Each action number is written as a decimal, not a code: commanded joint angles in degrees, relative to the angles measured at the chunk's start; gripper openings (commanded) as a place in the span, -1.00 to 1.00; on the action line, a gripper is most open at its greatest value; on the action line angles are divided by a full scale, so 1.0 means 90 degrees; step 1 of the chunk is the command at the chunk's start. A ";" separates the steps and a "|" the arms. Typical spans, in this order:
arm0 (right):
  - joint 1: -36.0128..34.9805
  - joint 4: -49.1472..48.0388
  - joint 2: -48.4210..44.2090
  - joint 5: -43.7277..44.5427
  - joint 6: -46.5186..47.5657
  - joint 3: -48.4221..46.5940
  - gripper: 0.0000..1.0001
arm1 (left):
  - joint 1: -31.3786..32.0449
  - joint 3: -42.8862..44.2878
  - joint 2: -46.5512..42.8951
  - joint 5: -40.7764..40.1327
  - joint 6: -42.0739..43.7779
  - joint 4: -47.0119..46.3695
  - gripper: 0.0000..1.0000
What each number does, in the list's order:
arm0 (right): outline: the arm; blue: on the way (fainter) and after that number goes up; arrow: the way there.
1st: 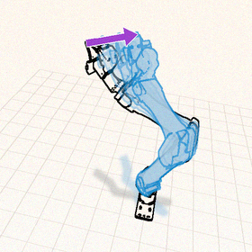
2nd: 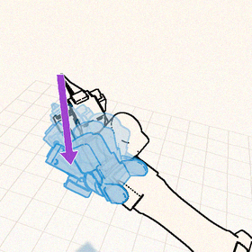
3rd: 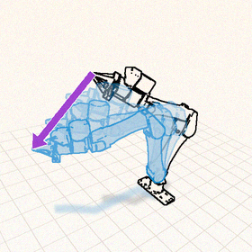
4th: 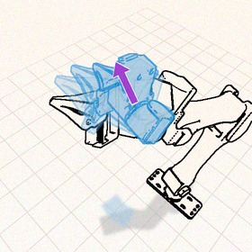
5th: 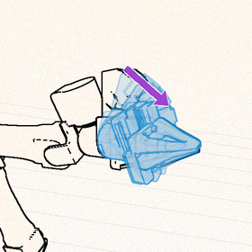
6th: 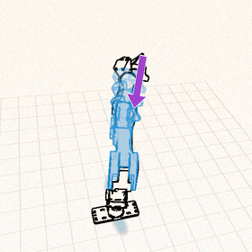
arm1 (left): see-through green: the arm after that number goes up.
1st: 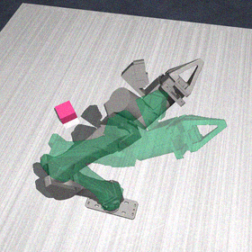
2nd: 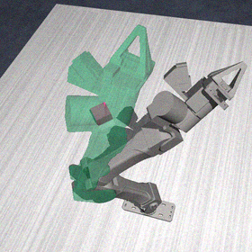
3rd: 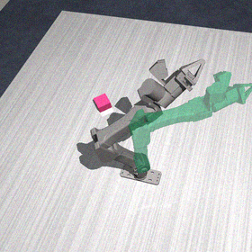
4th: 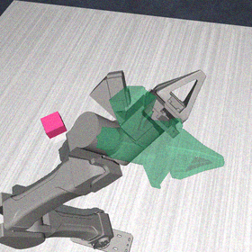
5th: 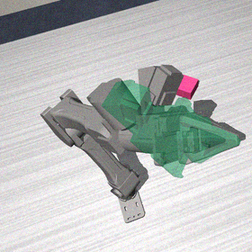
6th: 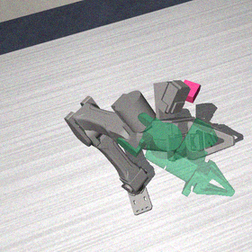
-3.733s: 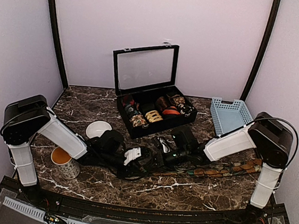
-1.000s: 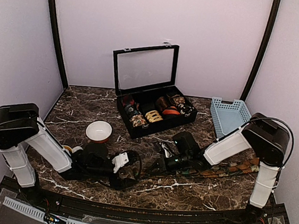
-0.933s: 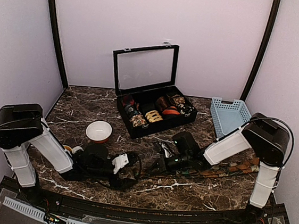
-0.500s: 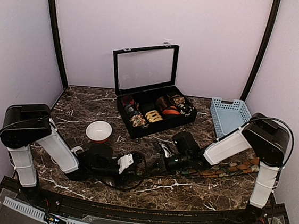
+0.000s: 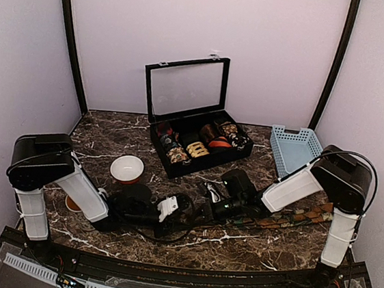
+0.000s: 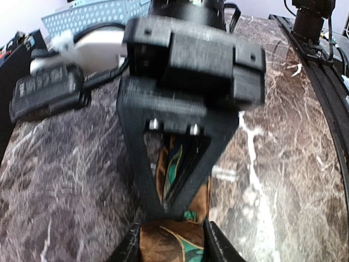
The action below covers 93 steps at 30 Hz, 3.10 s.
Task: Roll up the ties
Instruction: Roll the tie at the center of the board.
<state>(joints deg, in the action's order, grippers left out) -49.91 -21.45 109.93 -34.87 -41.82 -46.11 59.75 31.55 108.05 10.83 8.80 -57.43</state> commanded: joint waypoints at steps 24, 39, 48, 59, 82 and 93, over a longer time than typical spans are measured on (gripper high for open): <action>-0.0002 0.0156 0.0098 0.0405 0.0001 0.0340 -1.00 | -0.0203 -0.0426 -0.0230 0.0517 -0.0244 -0.0422 -0.30; -0.0001 0.0004 0.0078 0.0374 -0.0089 0.0396 -1.00 | -0.0203 0.0222 0.0668 0.0711 -0.0342 -0.0337 -0.30; -0.0013 -0.0082 0.0087 0.0279 -0.0099 0.0400 -1.00 | -0.0203 0.0052 0.0372 0.0388 -0.0219 0.0065 -0.16; -0.0011 -0.0225 0.0188 0.0237 -0.0109 0.0547 -1.00 | -0.0330 0.0103 0.0253 0.0477 -0.0252 0.0143 -0.19; 0.0266 -0.0082 -0.1075 -0.0195 -0.0168 0.0891 -0.31 | -0.0017 0.0948 -0.0423 0.0306 0.0037 0.4022 -0.67; 0.0084 -0.0224 -0.1074 -0.0564 -0.0767 0.0508 -0.01 | 0.0031 0.1191 -0.0336 0.0142 -0.0018 0.4719 -0.69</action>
<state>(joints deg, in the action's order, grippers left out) -48.05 -22.70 98.21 -38.83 -46.89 -39.07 59.51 43.13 104.47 12.91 9.17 -24.71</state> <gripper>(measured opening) 0.500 0.182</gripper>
